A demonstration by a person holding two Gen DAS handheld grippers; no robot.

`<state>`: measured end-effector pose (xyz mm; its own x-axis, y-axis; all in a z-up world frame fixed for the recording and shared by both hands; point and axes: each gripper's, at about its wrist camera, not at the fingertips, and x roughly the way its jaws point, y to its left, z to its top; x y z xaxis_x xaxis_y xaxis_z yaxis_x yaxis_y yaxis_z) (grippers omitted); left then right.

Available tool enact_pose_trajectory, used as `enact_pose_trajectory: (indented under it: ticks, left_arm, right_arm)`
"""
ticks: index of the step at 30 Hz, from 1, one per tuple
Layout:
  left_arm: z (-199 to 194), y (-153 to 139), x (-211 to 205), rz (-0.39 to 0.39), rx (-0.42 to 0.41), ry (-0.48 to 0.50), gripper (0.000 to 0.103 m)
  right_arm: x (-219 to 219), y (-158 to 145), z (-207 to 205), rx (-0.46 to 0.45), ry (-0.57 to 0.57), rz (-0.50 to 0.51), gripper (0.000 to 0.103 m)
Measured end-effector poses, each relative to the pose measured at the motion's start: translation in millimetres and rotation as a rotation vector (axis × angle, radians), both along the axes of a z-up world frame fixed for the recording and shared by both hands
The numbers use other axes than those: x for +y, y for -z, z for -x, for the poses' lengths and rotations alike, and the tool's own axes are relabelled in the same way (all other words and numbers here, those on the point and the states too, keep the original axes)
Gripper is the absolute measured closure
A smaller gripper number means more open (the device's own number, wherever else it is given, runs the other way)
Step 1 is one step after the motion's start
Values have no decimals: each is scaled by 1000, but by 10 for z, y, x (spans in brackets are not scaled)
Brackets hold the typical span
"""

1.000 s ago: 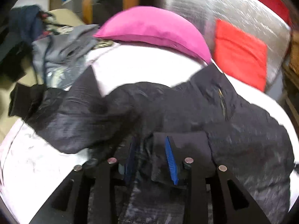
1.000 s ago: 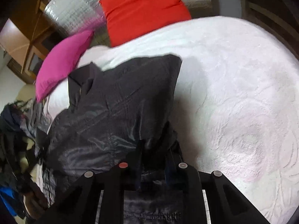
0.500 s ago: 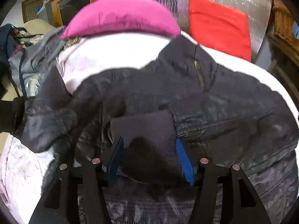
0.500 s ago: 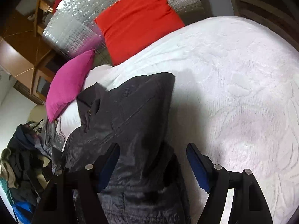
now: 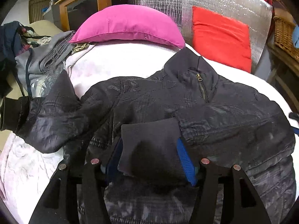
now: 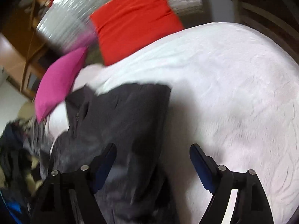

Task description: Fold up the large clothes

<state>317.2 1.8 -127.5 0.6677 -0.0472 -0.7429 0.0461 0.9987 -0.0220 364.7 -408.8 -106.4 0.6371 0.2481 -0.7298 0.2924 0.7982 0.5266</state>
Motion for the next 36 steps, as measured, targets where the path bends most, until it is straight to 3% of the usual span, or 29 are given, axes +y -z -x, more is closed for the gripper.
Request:
enact_pose_trajectory:
  ticks: [2, 5, 7, 9, 12, 18, 20, 24, 28, 30, 32, 36]
  left_arm:
    - [-43, 129, -41, -9, 55, 25, 42]
    - [-117, 300, -72, -48, 92, 18, 39]
    - [-169, 318, -26, -32, 102, -1, 33]
    - [-228, 347, 32, -6, 124, -20, 27]
    - [-288, 343, 108, 35, 141, -27, 26]
    - [-36, -18, 357, 147, 53, -67, 26]
    - [-8, -71, 420, 156, 52, -61, 26]
    - [-69, -27, 494, 130, 89, -75, 26]
    - [-246, 181, 496, 141, 195, -68, 26]
    - [-314, 250, 474, 143, 221, -73, 34]
    - [-357, 229, 410, 118, 215, -42, 94]
    - [-369, 103, 368, 86, 164, -25, 99]
  right_arm:
    - [-57, 92, -191, 15, 18, -63, 22]
    - [18, 207, -425, 92, 8, 36, 43]
    - [129, 171, -449, 108, -9, 125, 42]
    - [273, -40, -326, 59, 17, 255, 38]
    - [459, -312, -79, -11, 17, 311, 36]
    - [961, -554, 318, -93, -180, 226, 35]
    - [1135, -515, 422, -97, -226, 181, 29]
    - [1307, -338, 511, -60, -273, 172, 29]
    - [1262, -248, 564, -54, -258, 154, 29]
    - [1201, -218, 576, -55, -249, 150, 29]
    - [1138, -220, 617, -54, -252, 162, 29]
    - [1041, -201, 651, -47, -232, 166, 29]
